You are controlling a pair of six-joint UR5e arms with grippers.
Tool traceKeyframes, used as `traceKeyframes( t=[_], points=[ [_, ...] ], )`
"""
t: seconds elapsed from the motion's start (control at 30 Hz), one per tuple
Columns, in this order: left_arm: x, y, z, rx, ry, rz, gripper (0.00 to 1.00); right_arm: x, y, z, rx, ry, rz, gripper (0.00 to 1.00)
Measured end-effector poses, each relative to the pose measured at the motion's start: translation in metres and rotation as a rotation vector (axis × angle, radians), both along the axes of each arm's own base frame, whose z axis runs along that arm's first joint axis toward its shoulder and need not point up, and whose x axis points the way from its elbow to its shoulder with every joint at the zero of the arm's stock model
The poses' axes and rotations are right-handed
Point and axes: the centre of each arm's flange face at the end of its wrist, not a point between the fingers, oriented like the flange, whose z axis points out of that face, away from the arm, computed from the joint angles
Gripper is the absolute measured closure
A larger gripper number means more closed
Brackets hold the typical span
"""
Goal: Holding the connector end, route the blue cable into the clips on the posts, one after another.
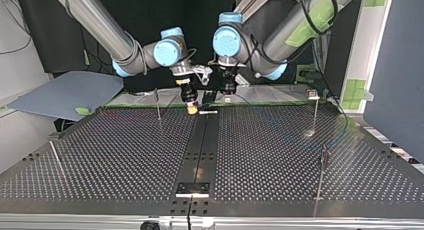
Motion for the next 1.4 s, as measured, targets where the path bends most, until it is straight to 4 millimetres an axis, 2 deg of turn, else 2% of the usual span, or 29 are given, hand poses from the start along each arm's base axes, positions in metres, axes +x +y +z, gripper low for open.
traceKeyframes(
  t=[0.13,0.23,0.4,0.77,0.9,1.13,1.23,1.4],
  points=[
    [-0.005,-0.012,-0.017,0.004,-0.003,-0.016,1.00,-0.013,0.000,-0.012,-0.005,0.007,-0.014,1.00],
    [-0.007,-0.017,-0.021,-0.003,-0.015,-0.017,1.00,-0.020,0.002,-0.020,-0.001,0.002,-0.019,1.00],
    [-0.006,-0.020,-0.028,-0.004,-0.026,-0.010,1.00,-0.033,0.005,-0.033,0.007,-0.009,-0.031,1.00],
    [-0.006,-0.030,-0.066,0.010,-0.030,-0.026,1.00,-0.063,0.014,-0.061,0.021,-0.014,-0.058,1.00],
    [-0.006,-0.033,-0.073,0.009,-0.042,-0.035,1.00,-0.074,0.020,-0.071,0.041,-0.008,-0.063,1.00],
    [-0.009,-0.040,-0.083,0.003,-0.052,-0.046,1.00,-0.099,0.019,-0.087,0.053,-0.012,-0.081,1.00],
    [-0.010,-0.042,-0.090,0.003,-0.052,-0.050,1.00,-0.110,0.022,-0.097,0.054,0.002,-0.091,1.00],
    [-0.011,-0.045,-0.103,0.005,-0.049,-0.066,1.00,-0.127,0.032,-0.126,0.076,0.037,-0.107,1.00]
  ],
)
